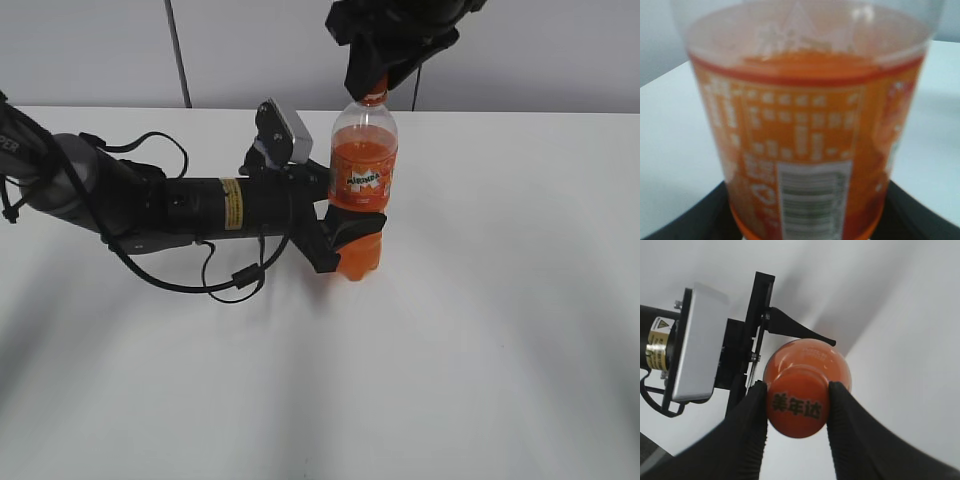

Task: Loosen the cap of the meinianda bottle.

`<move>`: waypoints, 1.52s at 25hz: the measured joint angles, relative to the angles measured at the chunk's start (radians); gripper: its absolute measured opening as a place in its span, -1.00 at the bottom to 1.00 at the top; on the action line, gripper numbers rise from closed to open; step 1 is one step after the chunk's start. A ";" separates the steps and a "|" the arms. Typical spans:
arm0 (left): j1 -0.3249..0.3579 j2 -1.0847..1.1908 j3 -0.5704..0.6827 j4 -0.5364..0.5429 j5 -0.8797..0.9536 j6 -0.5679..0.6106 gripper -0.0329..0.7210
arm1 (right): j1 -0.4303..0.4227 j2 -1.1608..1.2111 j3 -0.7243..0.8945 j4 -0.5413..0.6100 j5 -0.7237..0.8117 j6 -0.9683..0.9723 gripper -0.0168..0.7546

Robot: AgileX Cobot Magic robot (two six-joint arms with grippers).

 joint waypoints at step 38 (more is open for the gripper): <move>0.000 0.000 0.000 0.006 -0.004 0.005 0.20 | 0.000 0.000 -0.020 -0.001 0.019 -1.572 -0.24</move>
